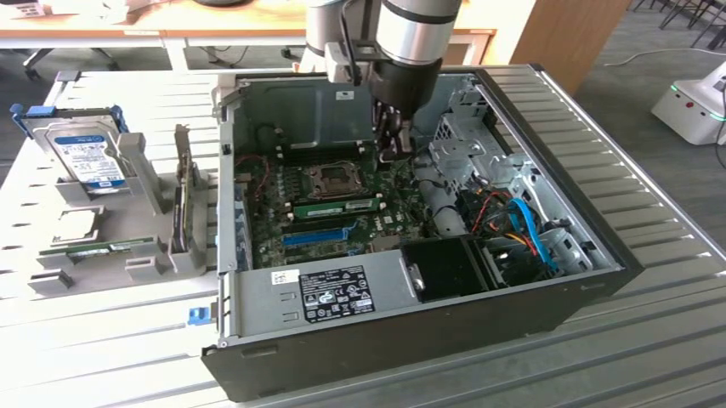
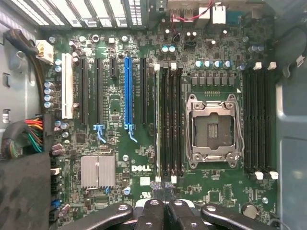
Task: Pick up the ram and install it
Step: 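Press down the ram until it locks into place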
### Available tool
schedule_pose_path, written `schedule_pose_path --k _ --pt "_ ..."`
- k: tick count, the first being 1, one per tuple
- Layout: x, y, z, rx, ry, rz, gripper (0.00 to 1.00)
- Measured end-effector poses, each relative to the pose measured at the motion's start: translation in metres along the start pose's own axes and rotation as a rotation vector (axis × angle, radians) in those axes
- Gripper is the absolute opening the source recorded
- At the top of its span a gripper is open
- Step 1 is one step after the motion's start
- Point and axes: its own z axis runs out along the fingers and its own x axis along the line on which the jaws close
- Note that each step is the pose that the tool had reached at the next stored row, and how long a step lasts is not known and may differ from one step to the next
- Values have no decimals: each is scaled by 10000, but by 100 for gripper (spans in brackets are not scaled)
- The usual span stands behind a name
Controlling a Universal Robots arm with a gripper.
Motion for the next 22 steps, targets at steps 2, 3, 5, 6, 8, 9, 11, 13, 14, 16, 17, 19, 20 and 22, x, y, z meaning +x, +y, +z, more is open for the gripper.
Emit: schedule_pose_path --k 2,3,5,6,8,9,11,13,14,16,17,19,20,22 --pt "0 -1 36 1 -1 0 11" --pt "1 -1 55 0 0 0 11" --pt "2 -2 90 0 0 0 11" --pt "2 -3 107 0 -2 -1 11" --pt "3 -5 186 0 -3 0 11" --pt "4 -5 202 0 -3 0 11" --pt "4 -6 233 0 -4 0 11" --pt "5 -6 264 0 -5 0 11" --pt "5 -7 288 0 -4 0 11" --pt "6 -8 347 0 -6 0 11" --pt "6 -9 359 0 -6 0 11" --pt "7 -9 383 0 -6 -1 11" --pt "7 -9 394 0 -6 0 11" --pt "7 -10 415 0 -7 0 11"
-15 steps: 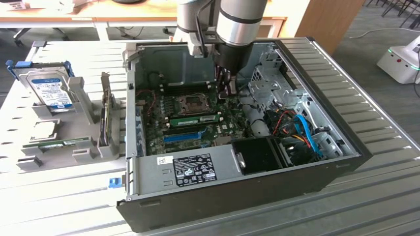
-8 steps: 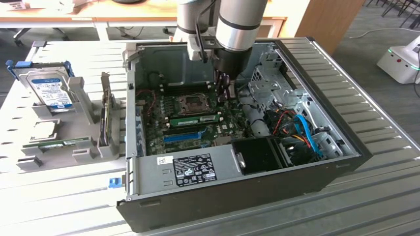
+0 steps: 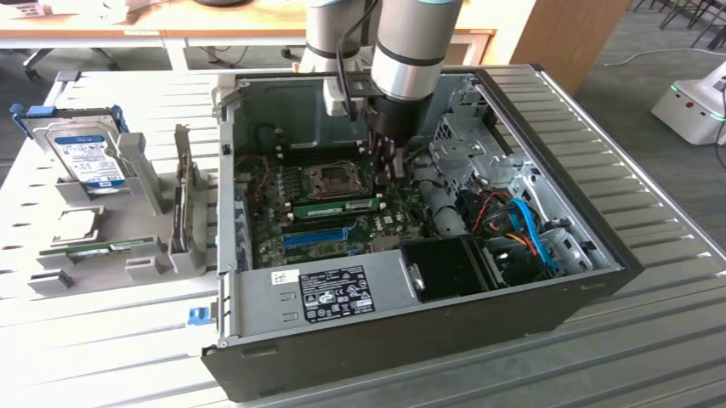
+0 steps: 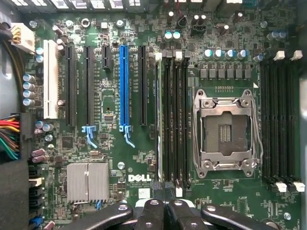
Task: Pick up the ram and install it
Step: 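Press down the ram until it locks into place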
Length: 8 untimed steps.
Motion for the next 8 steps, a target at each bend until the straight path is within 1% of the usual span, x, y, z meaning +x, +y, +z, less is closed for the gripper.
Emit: schedule_pose_path --k 8 --pt "2 -2 87 0 1 0 11"
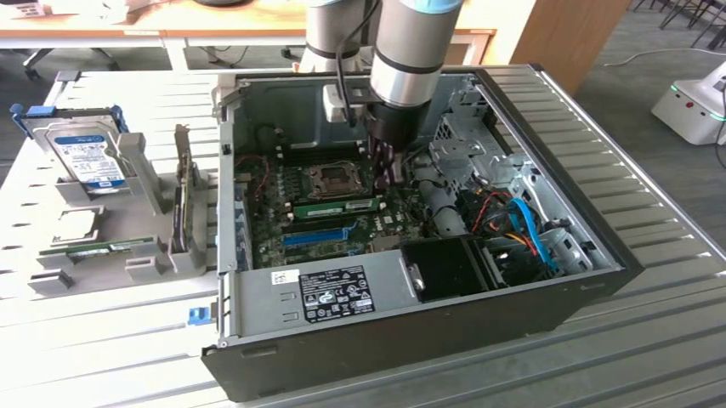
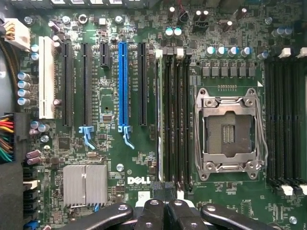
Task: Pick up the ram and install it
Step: 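Press down the ram until it locks into place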
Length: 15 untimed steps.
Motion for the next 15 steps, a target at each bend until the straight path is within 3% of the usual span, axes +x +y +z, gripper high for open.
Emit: schedule_pose_path --k 15 --pt "1 -2 80 0 -3 0 11"
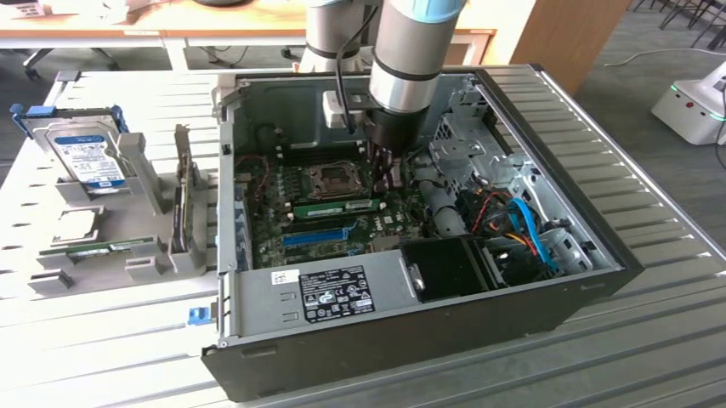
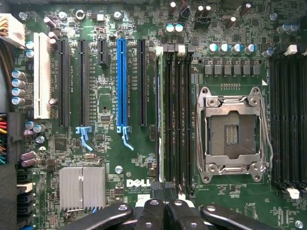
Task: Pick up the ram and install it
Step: 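Press down the ram until it locks into place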
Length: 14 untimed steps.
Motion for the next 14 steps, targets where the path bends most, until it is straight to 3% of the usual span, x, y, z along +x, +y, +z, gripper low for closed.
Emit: schedule_pose_path --k 14 --pt "-1 -31 13 0 0 1 11"
